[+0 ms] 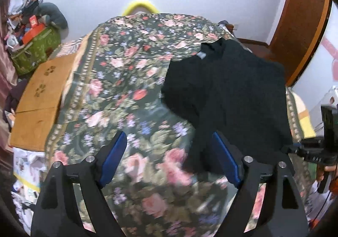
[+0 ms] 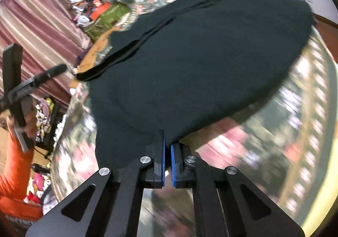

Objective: Fold small clothes

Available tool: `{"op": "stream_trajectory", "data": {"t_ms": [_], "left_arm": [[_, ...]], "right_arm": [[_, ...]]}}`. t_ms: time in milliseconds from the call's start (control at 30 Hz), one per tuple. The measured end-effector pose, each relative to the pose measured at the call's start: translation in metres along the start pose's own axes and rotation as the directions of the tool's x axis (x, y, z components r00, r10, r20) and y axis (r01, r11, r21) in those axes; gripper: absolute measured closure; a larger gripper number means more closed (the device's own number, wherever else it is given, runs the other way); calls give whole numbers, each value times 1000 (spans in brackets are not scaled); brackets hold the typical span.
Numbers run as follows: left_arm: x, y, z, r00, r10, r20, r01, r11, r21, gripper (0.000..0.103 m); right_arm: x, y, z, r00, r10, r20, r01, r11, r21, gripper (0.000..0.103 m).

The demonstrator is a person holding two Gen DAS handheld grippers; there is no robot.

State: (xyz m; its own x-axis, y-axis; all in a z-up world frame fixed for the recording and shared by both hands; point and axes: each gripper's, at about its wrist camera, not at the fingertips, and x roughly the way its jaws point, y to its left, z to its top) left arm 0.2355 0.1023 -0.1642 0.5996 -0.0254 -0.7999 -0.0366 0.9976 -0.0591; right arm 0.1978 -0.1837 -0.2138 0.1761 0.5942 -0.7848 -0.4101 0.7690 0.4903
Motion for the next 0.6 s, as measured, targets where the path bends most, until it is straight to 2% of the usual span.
{"op": "stream_trajectory", "data": {"t_ms": [100,233,267,300,400,500,600], "left_arm": [[22,-11,7,998,-52,-38,51,999,-19,20],[62,-29,17,986,-117,-118,114,993,-31,20],[73,-33,20,983,-121,-139,118,993,-33,21],[82,-36,23,982,-111,-153,107,994,-36,23],[106,-37,32,978,-98,-184,90,995,-52,40],[121,-33,41,978,-90,-187,78,995,-67,42],[132,-25,52,979,-106,-176,88,990,-108,43]], "right_arm": [[-8,-24,-7,999,-40,-1,40,998,57,98],[-16,-33,-12,998,-61,13,59,993,106,94],[-18,-31,-12,997,-70,19,67,992,111,94],[-20,-30,-13,997,-78,25,75,991,114,88],[-25,-28,-14,993,-99,58,92,989,117,76],[-25,-30,-14,991,-101,84,89,987,131,71],[-23,-31,-10,989,-112,98,98,986,132,71]]}}
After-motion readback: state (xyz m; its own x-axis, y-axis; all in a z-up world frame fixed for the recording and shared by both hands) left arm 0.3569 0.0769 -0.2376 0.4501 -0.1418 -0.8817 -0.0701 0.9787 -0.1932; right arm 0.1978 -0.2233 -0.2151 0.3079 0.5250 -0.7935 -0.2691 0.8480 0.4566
